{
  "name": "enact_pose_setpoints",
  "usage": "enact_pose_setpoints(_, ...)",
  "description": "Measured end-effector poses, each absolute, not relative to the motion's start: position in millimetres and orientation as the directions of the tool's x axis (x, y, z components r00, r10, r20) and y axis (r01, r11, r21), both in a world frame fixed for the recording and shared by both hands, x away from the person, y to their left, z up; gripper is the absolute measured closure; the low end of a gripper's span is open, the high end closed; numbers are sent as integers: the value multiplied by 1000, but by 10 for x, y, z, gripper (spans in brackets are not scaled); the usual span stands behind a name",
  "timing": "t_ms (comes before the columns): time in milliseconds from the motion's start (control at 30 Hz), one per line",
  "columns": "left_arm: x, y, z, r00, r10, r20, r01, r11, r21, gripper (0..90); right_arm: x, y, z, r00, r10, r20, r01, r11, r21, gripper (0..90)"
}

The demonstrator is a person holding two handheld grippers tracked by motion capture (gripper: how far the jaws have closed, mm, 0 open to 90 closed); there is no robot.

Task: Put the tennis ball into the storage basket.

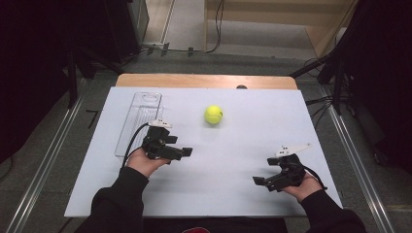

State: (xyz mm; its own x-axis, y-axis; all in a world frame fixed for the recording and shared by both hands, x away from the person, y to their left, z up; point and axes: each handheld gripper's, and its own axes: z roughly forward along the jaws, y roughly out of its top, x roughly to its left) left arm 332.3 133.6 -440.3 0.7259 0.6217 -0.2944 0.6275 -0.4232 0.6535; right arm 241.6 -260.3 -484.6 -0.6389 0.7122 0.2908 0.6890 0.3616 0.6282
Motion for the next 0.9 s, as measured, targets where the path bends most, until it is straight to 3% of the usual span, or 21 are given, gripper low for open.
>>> enact_pose_setpoints(900,3646,1166,-4421,717,637,-285,631,-417,654,177,2426,-2597,-4842,-644,707,291,684,363,633,0)
